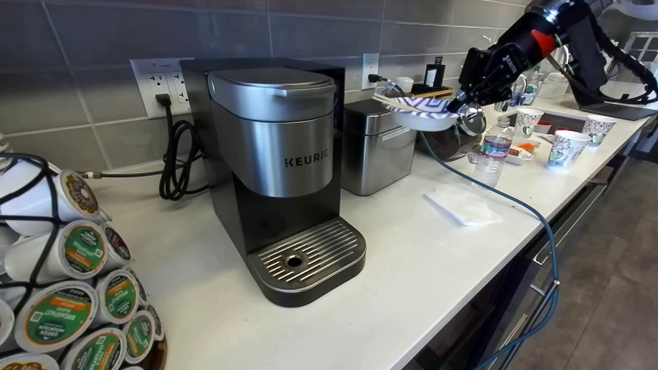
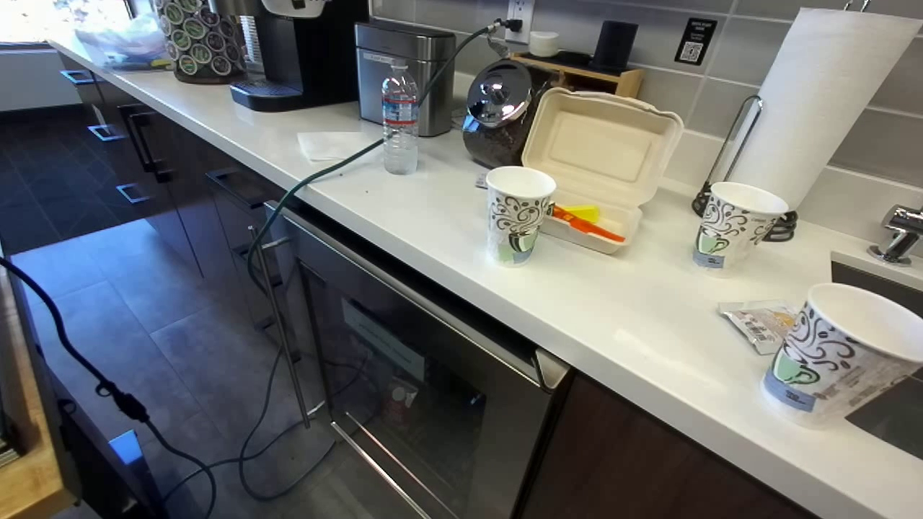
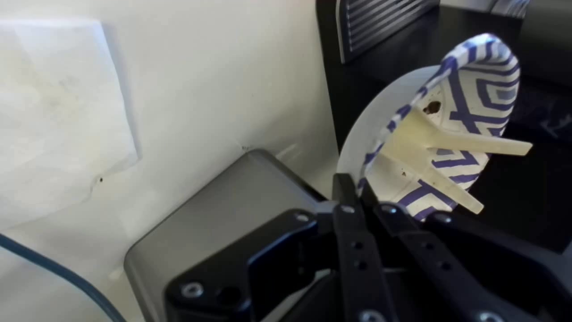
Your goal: Move the plate on top of the silver container
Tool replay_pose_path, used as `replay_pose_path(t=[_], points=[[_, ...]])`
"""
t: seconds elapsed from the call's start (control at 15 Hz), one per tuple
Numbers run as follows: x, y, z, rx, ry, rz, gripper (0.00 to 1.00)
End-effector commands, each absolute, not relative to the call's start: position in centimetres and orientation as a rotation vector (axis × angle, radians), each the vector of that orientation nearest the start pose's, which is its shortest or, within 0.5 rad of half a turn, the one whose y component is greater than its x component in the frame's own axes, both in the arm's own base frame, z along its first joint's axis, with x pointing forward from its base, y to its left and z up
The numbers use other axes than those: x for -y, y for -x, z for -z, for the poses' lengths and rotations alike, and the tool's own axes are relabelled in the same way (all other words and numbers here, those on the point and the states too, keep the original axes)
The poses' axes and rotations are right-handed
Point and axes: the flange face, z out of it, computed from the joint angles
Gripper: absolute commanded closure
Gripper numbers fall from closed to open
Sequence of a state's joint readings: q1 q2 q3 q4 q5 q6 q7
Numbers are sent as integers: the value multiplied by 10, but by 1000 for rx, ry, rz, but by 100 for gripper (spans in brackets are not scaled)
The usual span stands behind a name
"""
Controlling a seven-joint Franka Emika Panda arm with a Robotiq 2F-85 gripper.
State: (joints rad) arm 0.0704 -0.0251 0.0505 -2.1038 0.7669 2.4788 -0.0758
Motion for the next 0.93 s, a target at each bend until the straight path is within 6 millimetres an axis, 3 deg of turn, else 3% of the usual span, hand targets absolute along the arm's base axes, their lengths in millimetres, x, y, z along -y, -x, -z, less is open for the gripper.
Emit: replay_pose_path(t=[0.0, 0.2, 0.33, 0.53, 0.67, 0.87], points=[[-72, -593, -497, -588, 2405, 675, 99], [-73, -617, -504, -731, 2375, 860, 99], [-61, -628, -488, -798, 2400, 958, 99], [-45, -647, -465, -923, 2445, 968, 99], [-51, -659, -464, -1005, 2446, 937, 99], [-77, -666, -488, -1038, 2392, 821, 99]])
